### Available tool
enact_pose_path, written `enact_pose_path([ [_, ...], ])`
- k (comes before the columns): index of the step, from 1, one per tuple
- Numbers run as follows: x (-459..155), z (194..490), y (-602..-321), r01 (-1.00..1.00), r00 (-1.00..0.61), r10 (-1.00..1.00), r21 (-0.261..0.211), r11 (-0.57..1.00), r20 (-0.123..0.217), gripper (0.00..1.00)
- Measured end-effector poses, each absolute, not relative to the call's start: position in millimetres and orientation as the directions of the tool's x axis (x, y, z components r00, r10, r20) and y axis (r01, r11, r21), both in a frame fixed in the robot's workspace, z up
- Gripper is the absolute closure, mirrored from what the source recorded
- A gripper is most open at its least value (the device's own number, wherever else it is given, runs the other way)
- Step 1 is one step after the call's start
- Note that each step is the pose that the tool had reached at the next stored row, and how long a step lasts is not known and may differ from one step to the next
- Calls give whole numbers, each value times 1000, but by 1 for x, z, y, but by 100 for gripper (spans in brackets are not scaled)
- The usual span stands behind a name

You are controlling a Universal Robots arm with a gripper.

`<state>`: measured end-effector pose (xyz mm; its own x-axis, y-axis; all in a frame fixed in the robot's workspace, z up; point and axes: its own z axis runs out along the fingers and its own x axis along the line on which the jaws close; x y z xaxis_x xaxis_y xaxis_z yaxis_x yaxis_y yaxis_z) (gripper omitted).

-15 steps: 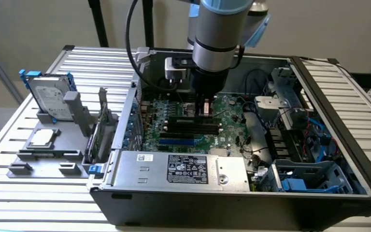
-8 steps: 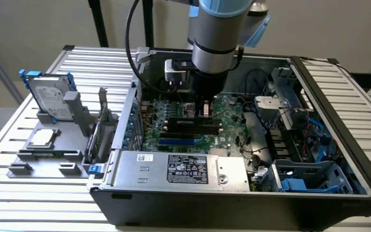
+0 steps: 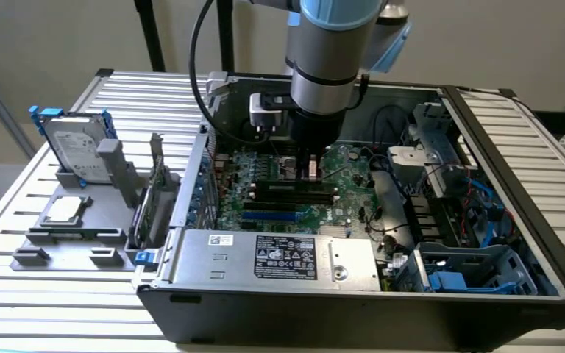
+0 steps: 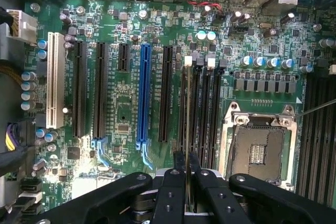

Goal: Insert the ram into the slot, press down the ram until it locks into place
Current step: 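Insert the ram into the slot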

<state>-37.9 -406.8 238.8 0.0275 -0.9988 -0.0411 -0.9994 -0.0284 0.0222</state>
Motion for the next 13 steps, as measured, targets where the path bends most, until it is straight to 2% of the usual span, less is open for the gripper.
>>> enact_pose_path([
  [13,-39,234,-407,-1000,25,-999,16,-25,-39,87],
])
